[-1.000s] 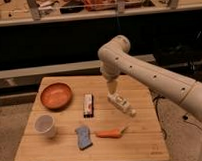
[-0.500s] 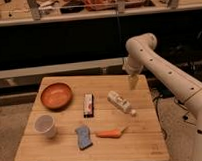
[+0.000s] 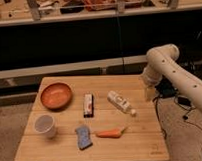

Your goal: Move the arm in a circular motion

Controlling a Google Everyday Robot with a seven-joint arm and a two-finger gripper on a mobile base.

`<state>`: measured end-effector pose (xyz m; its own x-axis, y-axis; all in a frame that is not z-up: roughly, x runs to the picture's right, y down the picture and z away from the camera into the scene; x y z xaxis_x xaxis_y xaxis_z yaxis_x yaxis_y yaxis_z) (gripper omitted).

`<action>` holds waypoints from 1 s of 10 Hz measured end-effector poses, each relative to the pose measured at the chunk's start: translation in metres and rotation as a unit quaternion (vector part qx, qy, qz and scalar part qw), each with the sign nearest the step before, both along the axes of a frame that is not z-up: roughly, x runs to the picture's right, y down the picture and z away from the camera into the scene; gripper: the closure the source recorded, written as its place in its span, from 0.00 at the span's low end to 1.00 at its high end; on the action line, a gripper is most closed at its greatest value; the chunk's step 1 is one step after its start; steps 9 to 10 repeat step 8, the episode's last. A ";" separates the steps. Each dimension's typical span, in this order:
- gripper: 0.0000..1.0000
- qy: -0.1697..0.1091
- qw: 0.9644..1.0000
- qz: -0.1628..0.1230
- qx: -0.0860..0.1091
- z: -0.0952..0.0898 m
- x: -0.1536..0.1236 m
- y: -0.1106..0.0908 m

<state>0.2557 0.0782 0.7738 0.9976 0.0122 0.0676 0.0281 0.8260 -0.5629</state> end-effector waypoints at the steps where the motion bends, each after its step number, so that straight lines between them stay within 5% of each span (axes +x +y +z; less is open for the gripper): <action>1: 0.20 0.005 1.000 0.001 0.000 -0.014 -0.002 0.018; 6: 0.20 -0.006 1.000 -0.001 0.014 -0.099 -0.050 0.099; 10: 0.20 -0.010 1.000 -0.010 0.018 -0.114 -0.067 0.107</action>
